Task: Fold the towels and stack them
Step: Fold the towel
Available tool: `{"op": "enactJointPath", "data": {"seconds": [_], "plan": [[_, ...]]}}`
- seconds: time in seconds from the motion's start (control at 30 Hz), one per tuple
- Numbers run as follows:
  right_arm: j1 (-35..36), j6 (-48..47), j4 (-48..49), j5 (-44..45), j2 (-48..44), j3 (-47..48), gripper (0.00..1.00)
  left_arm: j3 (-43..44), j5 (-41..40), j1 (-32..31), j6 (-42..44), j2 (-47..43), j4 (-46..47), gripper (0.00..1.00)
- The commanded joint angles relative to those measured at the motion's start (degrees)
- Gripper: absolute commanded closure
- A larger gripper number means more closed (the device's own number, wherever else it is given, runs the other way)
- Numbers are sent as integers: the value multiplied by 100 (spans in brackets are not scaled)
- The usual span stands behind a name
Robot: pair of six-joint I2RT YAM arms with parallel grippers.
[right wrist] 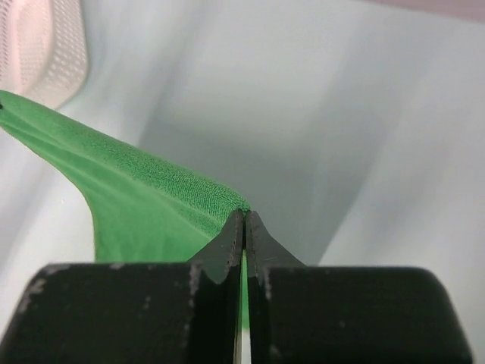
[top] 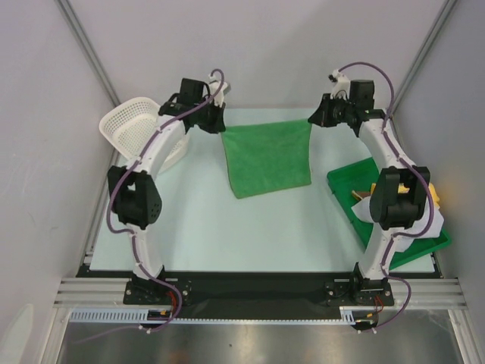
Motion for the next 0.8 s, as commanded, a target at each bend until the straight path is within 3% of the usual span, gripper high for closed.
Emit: {"op": "enactJointPath", "data": {"seconds": [0.0,0.27,0.4,0.63,0.77], "plan": [[-17,207,337,157,-609,-94,100,-140,18,-10,163,-833,80,100],[88,436,381,112,-1918,-805,100,-773,290,-141,295,-2133,-86,100],[342,287,145,340,-2762,-1629,100,-1282,255,-335,296,-2774,-219,100],[1010,444,-207,1201,-4598,-2957,100,-3082,-61,-923,-310,-4419,211,100],[1756,761,-375,1746,-5618,-3563,100,-3612,-246,-1187,-706,-5140,124,100]]}}
